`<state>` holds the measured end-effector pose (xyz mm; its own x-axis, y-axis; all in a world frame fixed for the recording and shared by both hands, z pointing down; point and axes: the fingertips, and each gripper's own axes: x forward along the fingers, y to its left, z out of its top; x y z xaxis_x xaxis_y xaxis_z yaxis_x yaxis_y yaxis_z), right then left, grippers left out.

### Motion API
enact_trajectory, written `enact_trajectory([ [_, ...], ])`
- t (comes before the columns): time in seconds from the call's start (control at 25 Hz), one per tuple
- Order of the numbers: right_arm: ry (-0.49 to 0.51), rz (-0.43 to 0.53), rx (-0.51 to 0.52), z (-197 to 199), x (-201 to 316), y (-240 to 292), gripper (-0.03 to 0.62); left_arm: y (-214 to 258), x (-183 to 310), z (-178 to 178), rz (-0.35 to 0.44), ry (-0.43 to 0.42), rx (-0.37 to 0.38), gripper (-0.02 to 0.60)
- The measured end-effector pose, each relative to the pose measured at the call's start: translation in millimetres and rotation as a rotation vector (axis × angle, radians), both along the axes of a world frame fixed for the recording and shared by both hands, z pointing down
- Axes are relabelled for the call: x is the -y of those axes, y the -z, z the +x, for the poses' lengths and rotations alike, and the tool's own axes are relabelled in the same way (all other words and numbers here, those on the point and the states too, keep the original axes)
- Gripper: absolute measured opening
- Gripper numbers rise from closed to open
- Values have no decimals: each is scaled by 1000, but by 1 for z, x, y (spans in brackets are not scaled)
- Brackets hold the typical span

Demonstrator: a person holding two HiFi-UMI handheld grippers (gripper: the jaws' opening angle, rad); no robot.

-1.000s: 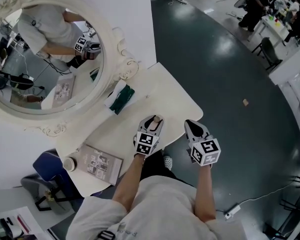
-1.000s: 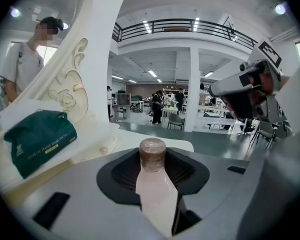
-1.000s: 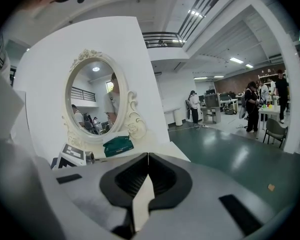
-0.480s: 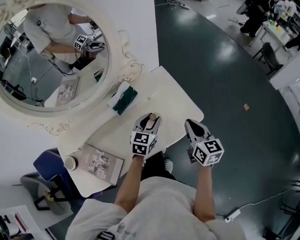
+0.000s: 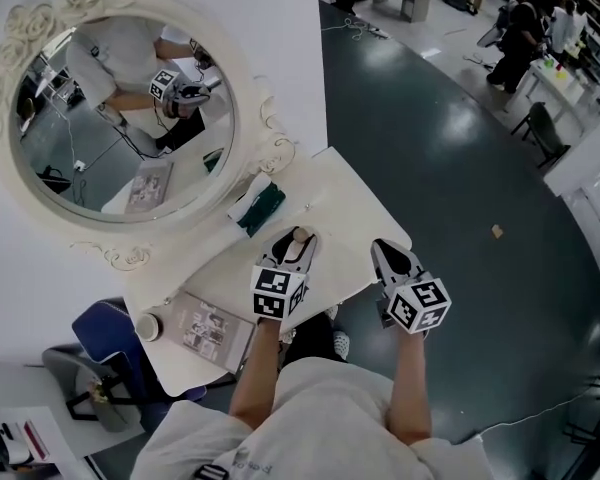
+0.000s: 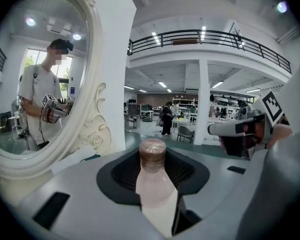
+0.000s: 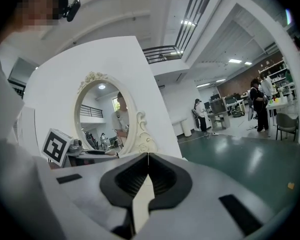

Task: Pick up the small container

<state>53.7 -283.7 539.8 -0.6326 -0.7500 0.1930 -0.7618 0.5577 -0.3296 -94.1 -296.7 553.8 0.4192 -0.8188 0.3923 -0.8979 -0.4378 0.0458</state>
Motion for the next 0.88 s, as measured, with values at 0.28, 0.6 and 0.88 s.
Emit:
enact_trajectory([
  [0.28,31,34,-4,-11,-5,14,15,37,-15,0,60,-20,21,163],
  [0.6,43,65,-11,-16,-13,25,16,50,-33,5,99,-44,23,163],
  [0.88,51,80,-51,-20,-22,23,15,57,-45,5,149,-39,17,164],
])
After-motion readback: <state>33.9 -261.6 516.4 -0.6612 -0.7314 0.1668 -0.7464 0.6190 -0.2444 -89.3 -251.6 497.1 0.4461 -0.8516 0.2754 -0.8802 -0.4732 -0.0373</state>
